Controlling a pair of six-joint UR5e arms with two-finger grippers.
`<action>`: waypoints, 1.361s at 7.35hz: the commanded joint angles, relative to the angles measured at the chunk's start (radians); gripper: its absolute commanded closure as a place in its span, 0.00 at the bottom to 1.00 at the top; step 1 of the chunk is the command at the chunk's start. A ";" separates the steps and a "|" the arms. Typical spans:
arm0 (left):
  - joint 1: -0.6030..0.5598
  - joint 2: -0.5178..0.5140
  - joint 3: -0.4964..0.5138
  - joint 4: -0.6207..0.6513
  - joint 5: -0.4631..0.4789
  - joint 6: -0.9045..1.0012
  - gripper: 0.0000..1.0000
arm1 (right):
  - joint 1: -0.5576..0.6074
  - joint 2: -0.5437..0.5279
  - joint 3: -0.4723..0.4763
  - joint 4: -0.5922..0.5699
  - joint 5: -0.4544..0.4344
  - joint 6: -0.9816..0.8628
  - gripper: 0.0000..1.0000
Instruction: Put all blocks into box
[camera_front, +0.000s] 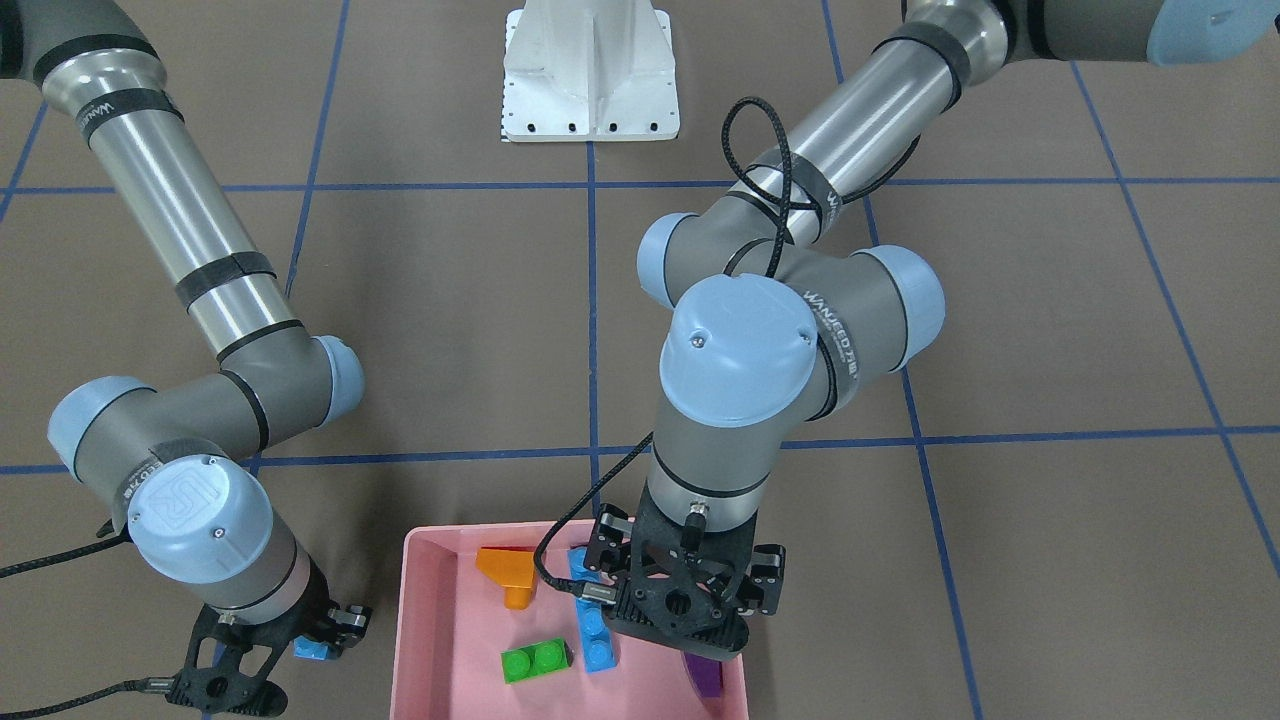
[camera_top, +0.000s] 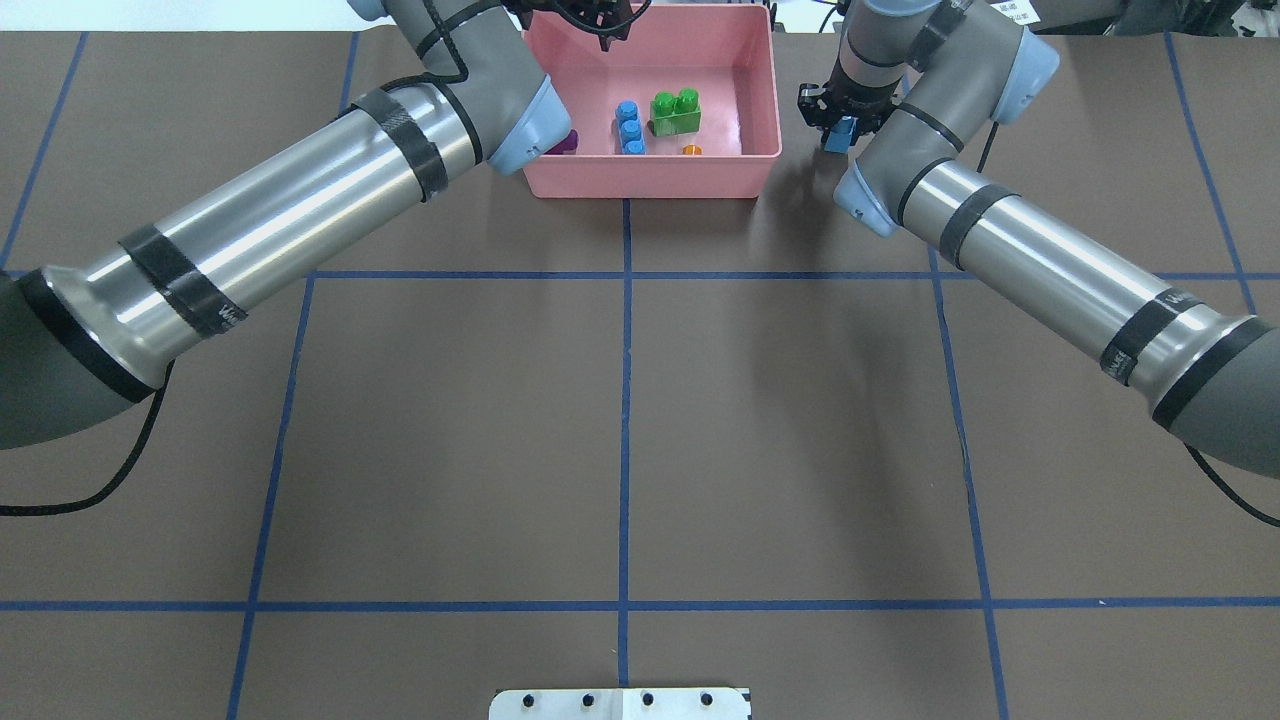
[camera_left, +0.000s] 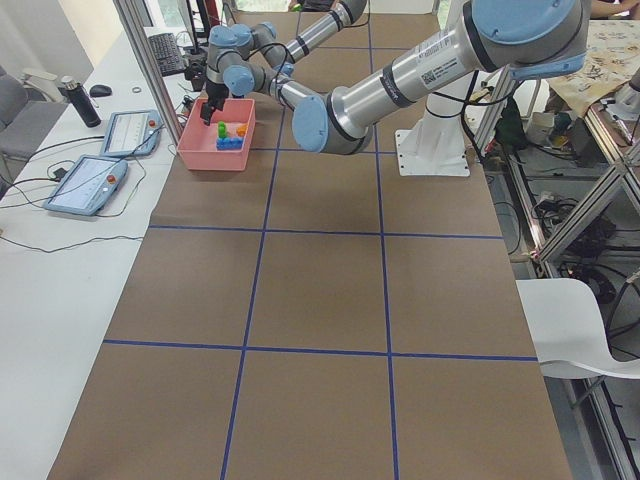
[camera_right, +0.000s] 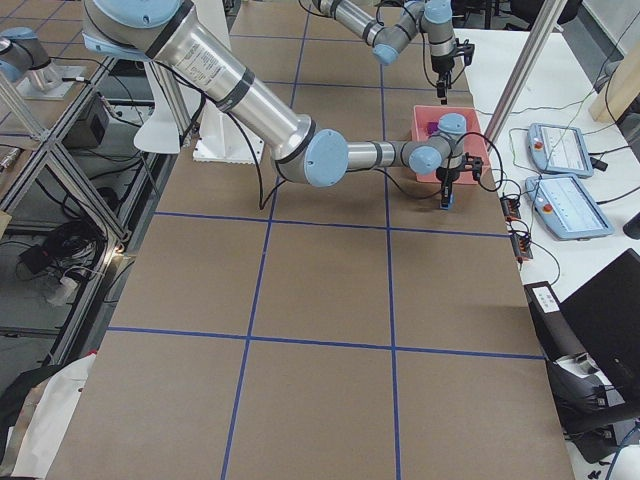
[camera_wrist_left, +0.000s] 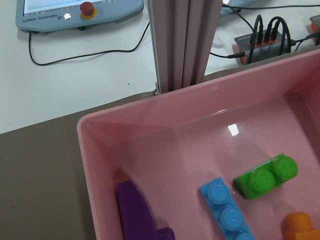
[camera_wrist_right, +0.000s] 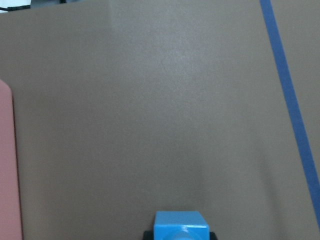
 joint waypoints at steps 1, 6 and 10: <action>-0.053 0.183 -0.286 0.152 -0.088 0.130 0.00 | 0.071 0.074 0.002 -0.007 0.013 -0.005 1.00; -0.301 0.630 -0.704 0.310 -0.325 0.277 0.00 | -0.048 0.194 0.032 -0.017 0.008 0.219 0.87; -0.401 1.000 -0.973 0.361 -0.328 0.440 0.00 | -0.059 -0.075 0.520 -0.276 0.036 0.151 0.00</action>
